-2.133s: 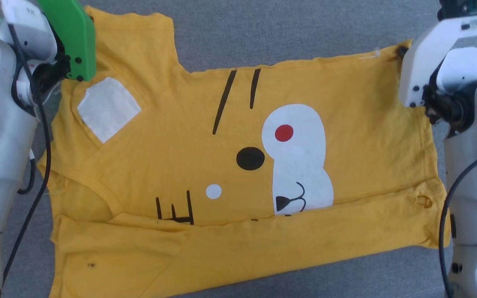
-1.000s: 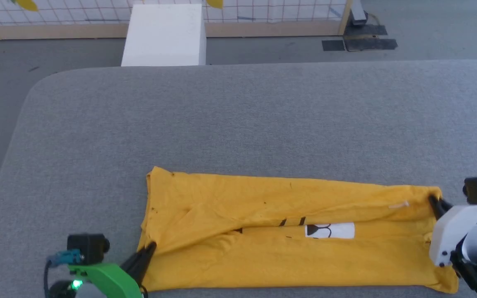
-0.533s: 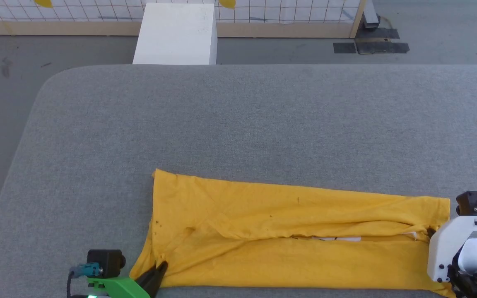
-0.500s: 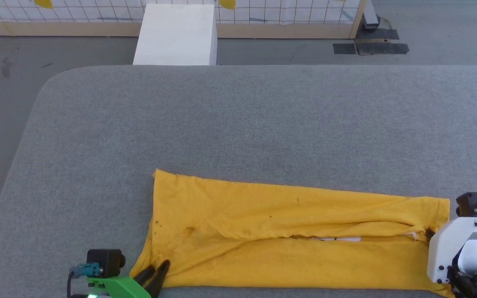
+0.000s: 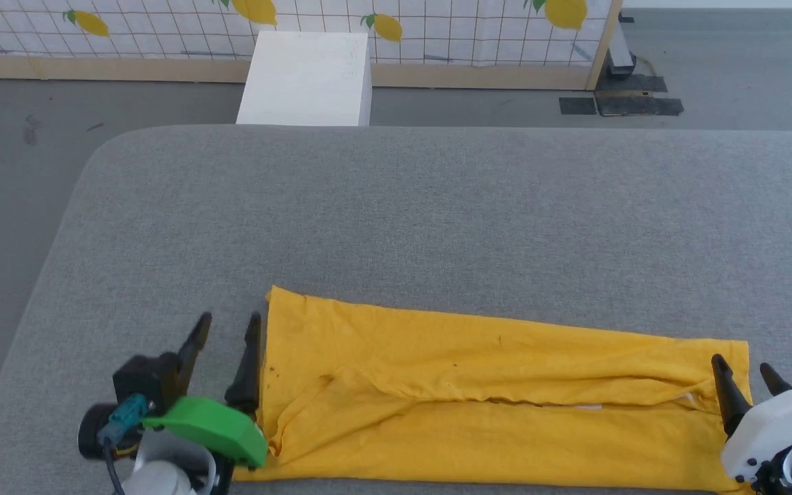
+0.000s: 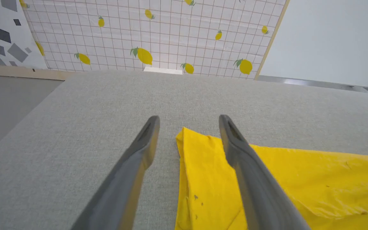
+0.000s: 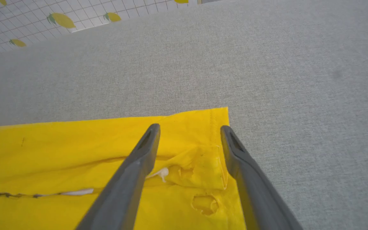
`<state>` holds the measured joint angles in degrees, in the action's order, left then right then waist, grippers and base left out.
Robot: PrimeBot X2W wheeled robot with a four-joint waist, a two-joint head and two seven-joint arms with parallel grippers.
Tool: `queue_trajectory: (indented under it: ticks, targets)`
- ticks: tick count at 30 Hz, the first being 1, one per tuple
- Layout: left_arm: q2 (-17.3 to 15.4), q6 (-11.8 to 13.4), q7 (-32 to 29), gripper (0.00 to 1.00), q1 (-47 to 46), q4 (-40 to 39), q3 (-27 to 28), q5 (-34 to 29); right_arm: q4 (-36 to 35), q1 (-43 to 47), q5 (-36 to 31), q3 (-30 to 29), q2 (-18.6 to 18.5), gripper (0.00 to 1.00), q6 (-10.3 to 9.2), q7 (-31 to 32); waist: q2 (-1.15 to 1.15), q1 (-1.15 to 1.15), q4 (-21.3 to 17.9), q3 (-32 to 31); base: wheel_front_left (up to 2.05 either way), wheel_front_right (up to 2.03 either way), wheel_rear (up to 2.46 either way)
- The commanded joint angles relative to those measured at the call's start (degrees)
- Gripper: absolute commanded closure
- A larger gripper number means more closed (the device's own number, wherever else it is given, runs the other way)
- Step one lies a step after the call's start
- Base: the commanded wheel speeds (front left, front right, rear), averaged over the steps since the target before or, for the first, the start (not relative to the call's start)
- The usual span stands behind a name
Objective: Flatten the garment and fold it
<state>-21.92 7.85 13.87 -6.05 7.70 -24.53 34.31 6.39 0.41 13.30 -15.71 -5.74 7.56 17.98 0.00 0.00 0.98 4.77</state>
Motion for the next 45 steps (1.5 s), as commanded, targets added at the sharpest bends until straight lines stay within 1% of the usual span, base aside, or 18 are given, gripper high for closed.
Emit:
queue_trajectory:
  ticks: [1, 5, 7, 9, 11, 17, 21, 25, 26, 27, 28, 29, 31, 35, 40, 45]
  targets:
    - [0.8, 0.7, 0.7, 0.0, -1.9, 0.4, 0.9, -1.7, -0.3, 0.7, 0.2, -0.8, 0.7, 0.0, -0.08, -1.5, 0.0, 0.0, 0.0, -0.2, 0.0, 0.0, 0.0]
    - [3.2, 1.6, 1.1, 0.0, -4.1, -0.2, 4.4, -6.2, 1.1, 0.2, -0.6, -3.0, 1.9, 0.0, -0.08, -3.3, 0.0, 0.0, -0.1, -0.5, 0.0, 0.0, 0.0]
    - [5.1, 1.0, 1.1, 0.0, -4.5, -0.3, 6.6, -7.8, 2.3, -0.5, -0.9, -4.4, 2.3, 0.0, -0.08, -3.1, 0.0, 0.0, -0.1, -0.8, 0.0, 0.0, 0.0]
    - [6.2, 0.3, 1.1, 0.0, -4.6, 0.2, 8.1, -9.0, 3.6, -1.1, -1.1, -5.2, 2.5, 0.0, -0.08, -2.1, 0.0, 0.0, -0.2, -0.9, 0.0, 0.0, 0.0]
    - [8.0, -1.0, 1.1, 0.0, -5.0, 1.4, 10.6, -10.6, 5.8, -2.3, -1.2, -6.7, 2.7, 0.0, -0.08, 0.1, 0.0, 0.0, -0.4, -1.1, 0.0, 0.0, 0.0]
    - [10.4, -3.7, 1.1, 0.0, -5.3, 3.7, 14.1, -13.4, 11.8, -6.5, -1.6, -9.5, 2.8, 0.0, -0.08, 4.3, 0.0, 0.0, -0.8, -1.2, 0.0, 0.0, 0.0]
    - [11.8, -5.4, 1.1, 0.0, -5.7, 5.1, 15.5, -14.7, 17.0, -9.2, -2.5, -9.8, 2.8, 0.0, -0.08, 8.2, 0.0, 0.0, -0.6, -1.2, 0.0, 0.0, 0.0]
    - [13.0, -6.7, 1.1, 0.0, -6.1, 6.4, 16.3, -15.9, 21.0, -10.5, -5.0, -9.1, 2.9, 0.0, -0.08, 14.6, 0.0, 0.0, -0.1, -1.1, 0.0, 0.0, 0.0]
    - [13.4, -7.0, 1.1, 0.0, -6.1, 6.7, 16.5, -16.2, 21.7, -10.6, -5.1, -8.7, 2.9, 0.16, -0.08, 16.5, 0.0, 0.0, 0.0, -1.1, 0.0, 0.0, 0.0]
    - [13.6, -7.3, 1.1, 0.0, -6.1, 6.9, 16.6, -16.4, 22.0, -10.6, -5.2, -8.5, 2.9, 0.66, -0.08, 17.8, 0.0, 0.0, 0.1, -1.0, 0.0, 0.0, 0.0]
    - [13.9, -7.6, 1.1, 0.0, -6.2, 7.1, 16.8, -16.7, 22.1, -10.6, -5.3, -7.9, 2.9, 0.87, -0.08, 19.0, 0.0, 0.0, 0.2, -1.0, 0.0, 0.0, 0.0]
    - [14.1, -7.8, 1.1, 0.0, -6.2, 7.3, 17.0, -16.8, 21.9, -10.5, -5.3, -7.7, 2.9, 1.0, -0.08, 19.5, 0.0, 0.0, 0.2, -1.0, 0.0, 0.0, 0.0]
    - [14.4, -8.2, 1.1, 0.0, -6.2, 7.7, 17.4, -17.2, 21.2, -10.4, -5.2, -7.7, 2.9, 1.0, -0.08, 19.6, 0.0, 0.0, 0.2, -0.9, 0.0, 0.0, 0.0]
    - [15.0, -8.9, 1.1, 0.0, -6.4, 8.2, 18.4, -17.9, 19.3, -10.0, -7.0, -9.2, 2.9, 1.0, -0.08, 17.3, 0.0, 0.0, 0.1, -0.7, 0.0, 0.0, 0.0]
    - [15.7, -9.8, 1.1, 0.0, -6.6, 8.6, 19.2, -18.8, 16.7, -9.5, -12.7, -14.9, 2.5, 1.0, -0.08, 13.3, 0.0, 0.0, 0.0, -0.5, 0.0, 0.0, 0.0]
    - [16.3, -10.5, 1.1, 0.0, -6.8, 8.9, 19.9, -19.6, 15.1, -9.8, -19.4, -22.5, 0.5, 1.0, -0.08, 8.3, 0.0, 0.0, 0.0, -0.4, 0.0, 0.0, 0.0]
